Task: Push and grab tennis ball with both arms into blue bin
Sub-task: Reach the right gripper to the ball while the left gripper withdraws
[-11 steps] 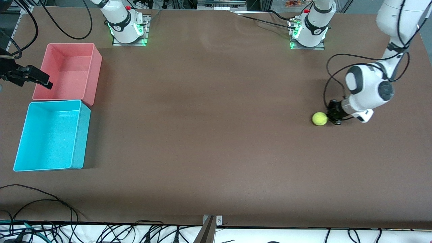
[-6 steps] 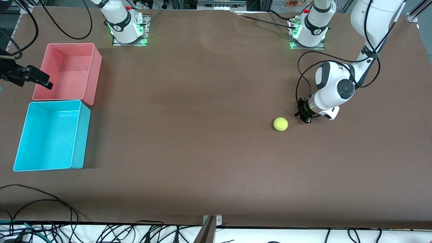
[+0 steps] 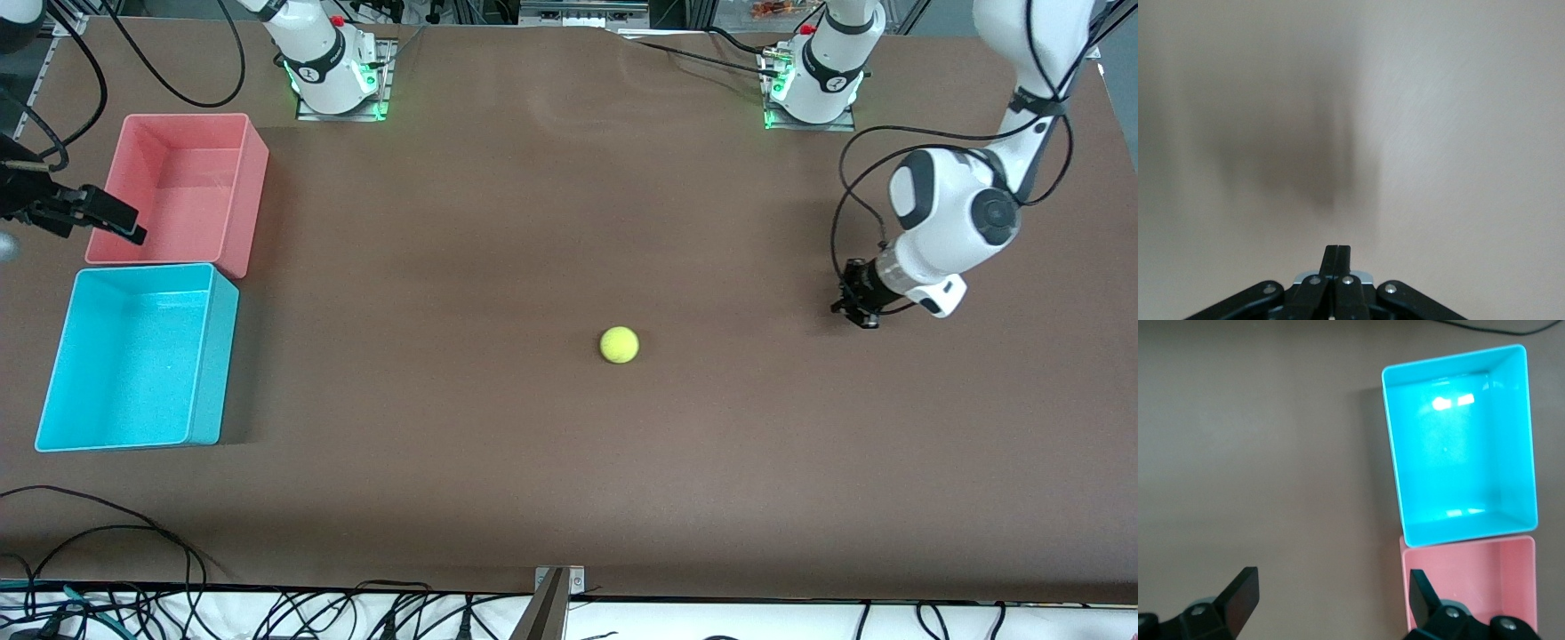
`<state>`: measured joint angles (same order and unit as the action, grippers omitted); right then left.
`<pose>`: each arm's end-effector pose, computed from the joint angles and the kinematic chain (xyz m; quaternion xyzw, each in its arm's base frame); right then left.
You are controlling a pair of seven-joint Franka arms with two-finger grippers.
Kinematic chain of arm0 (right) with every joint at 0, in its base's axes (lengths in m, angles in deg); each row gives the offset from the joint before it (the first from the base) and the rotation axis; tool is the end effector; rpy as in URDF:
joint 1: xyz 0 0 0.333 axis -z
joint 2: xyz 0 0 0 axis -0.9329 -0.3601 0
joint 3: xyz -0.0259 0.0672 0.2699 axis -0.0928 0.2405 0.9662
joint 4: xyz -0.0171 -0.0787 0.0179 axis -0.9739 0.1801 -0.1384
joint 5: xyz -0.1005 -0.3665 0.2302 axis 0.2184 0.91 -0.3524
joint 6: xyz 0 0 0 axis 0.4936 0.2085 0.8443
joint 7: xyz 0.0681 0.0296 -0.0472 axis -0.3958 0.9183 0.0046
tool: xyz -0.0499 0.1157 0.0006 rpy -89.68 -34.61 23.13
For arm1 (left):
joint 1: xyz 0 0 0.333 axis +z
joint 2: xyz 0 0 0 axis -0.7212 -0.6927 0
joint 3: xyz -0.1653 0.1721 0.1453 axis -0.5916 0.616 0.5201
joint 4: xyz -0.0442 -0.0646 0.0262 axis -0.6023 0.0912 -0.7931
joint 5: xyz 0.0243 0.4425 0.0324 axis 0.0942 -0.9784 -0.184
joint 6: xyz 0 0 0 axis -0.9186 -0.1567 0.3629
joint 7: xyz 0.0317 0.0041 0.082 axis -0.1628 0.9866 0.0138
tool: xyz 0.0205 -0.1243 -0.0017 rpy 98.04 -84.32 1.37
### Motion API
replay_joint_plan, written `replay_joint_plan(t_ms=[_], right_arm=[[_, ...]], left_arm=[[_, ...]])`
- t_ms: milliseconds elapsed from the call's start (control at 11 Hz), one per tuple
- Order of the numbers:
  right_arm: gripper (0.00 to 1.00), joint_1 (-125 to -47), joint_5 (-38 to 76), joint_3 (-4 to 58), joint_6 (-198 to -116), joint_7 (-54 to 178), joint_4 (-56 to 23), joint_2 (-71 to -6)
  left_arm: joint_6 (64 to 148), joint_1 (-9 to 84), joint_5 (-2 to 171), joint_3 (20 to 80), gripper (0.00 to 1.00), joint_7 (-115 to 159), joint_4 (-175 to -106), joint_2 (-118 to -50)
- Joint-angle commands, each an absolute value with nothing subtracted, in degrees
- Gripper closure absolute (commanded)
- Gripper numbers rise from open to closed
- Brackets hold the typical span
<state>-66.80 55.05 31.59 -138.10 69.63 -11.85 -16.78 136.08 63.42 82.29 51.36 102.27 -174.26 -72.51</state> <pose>0.6232 -0.0305 0.5250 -0.9987 0.0496 -0.0084 0.0074 0.5428 -0.0044 0.1421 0.6855 0.7250 -0.0464 0.0491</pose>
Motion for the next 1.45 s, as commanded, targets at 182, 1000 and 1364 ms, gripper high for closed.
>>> replay_joint_plan(t_ms=[182, 1000, 1364], right_arm=[[0.00, -69.4, 52.1, 33.0, -147.7, 70.4, -10.5, -24.6], [0.00, -77.5, 55.7, 33.3, -167.1, 68.7, -10.5, -37.9], [0.00, -77.8, 56.0, 33.2, -182.6, 59.9, -10.4, -47.6]], left_arm=[[118.6, 70.5, 82.2, 51.0, 1.00, 82.0, -161.0, -70.3], [105.0, 70.2, 74.4, 50.6, 0.00, 50.1, -143.6, -70.4], [94.9, 70.2, 74.6, 50.6, 0.00, 28.1, -134.2, -70.4]])
